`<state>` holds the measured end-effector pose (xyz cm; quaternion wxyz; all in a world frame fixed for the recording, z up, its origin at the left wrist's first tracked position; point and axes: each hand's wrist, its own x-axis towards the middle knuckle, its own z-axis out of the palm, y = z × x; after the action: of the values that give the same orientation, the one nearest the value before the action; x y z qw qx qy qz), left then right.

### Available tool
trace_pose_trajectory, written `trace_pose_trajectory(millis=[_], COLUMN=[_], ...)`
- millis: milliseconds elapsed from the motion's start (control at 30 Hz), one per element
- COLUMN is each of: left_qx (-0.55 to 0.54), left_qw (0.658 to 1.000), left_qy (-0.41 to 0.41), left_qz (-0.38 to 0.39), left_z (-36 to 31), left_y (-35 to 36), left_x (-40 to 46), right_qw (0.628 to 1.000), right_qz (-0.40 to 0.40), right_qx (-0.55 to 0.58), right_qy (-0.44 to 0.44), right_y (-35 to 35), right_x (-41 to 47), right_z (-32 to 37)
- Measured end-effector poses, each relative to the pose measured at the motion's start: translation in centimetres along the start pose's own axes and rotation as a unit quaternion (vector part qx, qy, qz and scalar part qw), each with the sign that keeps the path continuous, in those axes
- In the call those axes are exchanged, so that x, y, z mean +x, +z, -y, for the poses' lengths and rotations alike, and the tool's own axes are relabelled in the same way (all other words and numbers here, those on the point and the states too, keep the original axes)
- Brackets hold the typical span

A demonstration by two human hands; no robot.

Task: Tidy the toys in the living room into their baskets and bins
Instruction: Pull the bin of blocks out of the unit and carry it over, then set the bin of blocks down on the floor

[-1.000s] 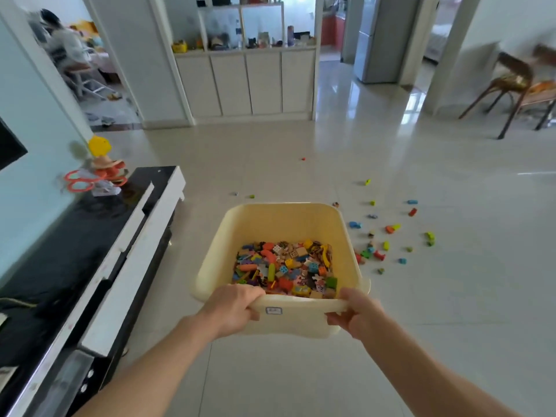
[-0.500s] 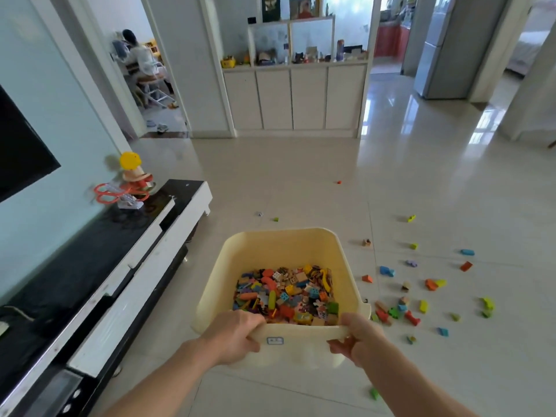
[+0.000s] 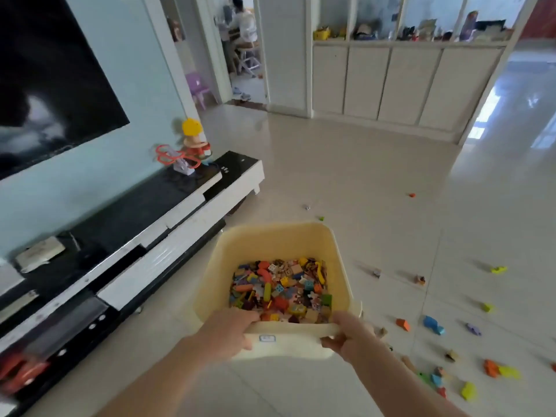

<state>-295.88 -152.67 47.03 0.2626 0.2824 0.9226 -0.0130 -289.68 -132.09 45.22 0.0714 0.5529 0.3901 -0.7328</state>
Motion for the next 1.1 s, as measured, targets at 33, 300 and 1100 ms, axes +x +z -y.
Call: trace_pose_trajectory(millis=[33,300,1100], left_qx=[-0.022,-0.039,0.049], left_qw=[0.999,0.991,0.992], left_qy=[-0.029,-0.096,-0.112], left_qz=[-0.003,-0.086,0.042], left_z=[-1.2,-5.7,-2.0], left_y=[1.0,10.1,50.3], left_x=[0.0,0.7,24.1], right_qw=[0.999,0.989,0.947], right_qz=[0.013,0.091,0.193], right_qx=[-0.029,-0.113,-0.255], right_qy=[0.002,0.032,-0.016], right_y=[-0.7,-3.8,-9.5], right_x=[1.0,7.5,51.1], right_z=[0.6,-0.7,-24.4])
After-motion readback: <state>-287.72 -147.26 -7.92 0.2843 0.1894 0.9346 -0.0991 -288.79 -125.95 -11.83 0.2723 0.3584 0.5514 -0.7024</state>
